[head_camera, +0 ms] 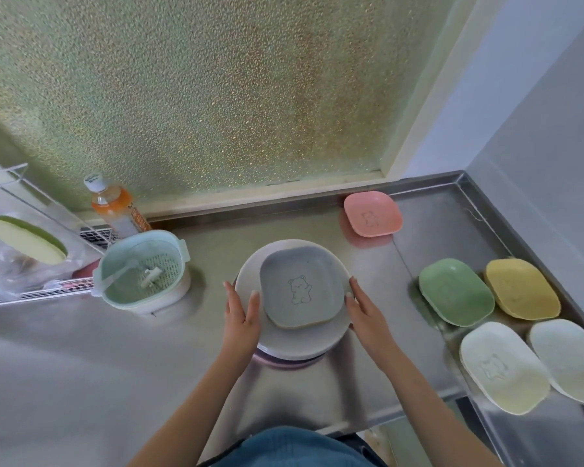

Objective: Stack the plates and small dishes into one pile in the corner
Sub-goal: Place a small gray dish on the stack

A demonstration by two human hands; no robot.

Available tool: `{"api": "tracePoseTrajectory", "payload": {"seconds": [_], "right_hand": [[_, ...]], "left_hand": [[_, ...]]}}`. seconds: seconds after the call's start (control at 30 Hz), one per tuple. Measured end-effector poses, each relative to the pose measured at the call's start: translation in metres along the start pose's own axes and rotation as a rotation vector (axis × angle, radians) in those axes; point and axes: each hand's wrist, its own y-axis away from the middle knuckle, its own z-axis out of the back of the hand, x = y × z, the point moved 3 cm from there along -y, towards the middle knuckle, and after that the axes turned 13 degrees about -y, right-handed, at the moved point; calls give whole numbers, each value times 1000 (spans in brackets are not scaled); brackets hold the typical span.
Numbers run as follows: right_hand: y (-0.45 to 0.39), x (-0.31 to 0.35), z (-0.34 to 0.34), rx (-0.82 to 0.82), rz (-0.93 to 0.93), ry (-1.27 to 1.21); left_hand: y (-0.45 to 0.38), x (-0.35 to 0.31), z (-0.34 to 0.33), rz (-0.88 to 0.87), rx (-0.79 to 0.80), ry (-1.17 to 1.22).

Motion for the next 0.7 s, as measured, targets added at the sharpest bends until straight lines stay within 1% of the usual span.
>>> {"api": "tracePoseTrajectory", "payload": {"seconds": [0.13, 0.3, 0.37, 0.43, 0.47, 0.5, 0.6, 0.63, 0.7], "right_hand": [[-10, 8, 21, -68, 14, 44], [-22, 12, 45, -99, 55, 50], [-28, 11, 62, -169, 81, 93], [-35, 5, 92, -357, 118, 223], [-39, -1, 109, -446, 107, 307], [-40, -7, 123, -498, 59, 397], [-44, -29, 151, -537, -99, 597], [-44, -31, 155, -554, -124, 644], [-46, -32, 160, -547, -116, 754]], "left_hand": [[-12, -15, -21, 18, 52, 9], [-14, -28, -39, -6, 70, -15], [-12, -28, -44, -11, 61, -19], [-12, -26, -47, -18, 40, -37], [-13, -25, -49, -17, 29, -54], [-13, -23, -51, -16, 18, -75], [-15, -19, -56, -25, -10, -137], [-15, -19, -57, -27, -18, -148], [-16, -18, -59, -14, -33, -153]]}}
